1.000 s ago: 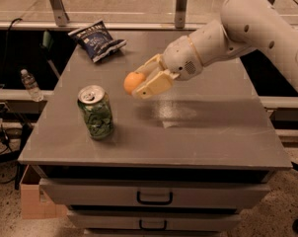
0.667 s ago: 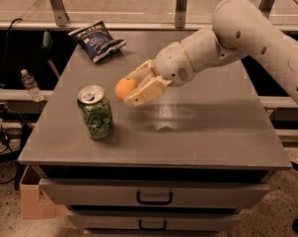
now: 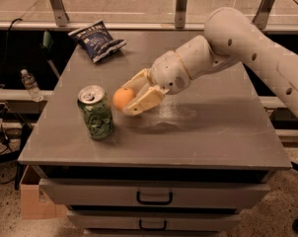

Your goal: Move orange near green can

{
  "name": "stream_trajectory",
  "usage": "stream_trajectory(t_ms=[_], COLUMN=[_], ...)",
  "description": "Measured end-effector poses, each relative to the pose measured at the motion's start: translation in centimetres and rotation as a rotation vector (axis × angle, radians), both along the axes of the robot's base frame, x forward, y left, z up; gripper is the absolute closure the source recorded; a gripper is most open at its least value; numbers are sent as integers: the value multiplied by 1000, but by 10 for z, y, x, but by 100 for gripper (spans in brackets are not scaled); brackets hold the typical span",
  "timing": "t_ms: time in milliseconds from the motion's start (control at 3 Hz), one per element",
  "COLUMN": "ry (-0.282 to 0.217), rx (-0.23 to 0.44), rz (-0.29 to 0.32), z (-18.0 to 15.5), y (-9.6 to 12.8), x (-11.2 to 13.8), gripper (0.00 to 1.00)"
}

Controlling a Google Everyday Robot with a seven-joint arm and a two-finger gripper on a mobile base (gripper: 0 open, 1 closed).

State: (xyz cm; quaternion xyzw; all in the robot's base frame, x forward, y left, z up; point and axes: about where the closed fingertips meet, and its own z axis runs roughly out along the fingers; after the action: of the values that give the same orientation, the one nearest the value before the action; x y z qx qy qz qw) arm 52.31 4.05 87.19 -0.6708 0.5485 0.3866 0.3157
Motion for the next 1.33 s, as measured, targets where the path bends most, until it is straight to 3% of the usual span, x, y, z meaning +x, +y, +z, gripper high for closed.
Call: stream_trajectory(t_ms=[667, 1000, 1333], ry=[25, 32, 34], rx=[5, 4, 3], rz=[34, 41, 40], z=[-10, -12, -12], y=[5, 6, 6], x=[-3, -1, 0], gripper=[14, 0, 0])
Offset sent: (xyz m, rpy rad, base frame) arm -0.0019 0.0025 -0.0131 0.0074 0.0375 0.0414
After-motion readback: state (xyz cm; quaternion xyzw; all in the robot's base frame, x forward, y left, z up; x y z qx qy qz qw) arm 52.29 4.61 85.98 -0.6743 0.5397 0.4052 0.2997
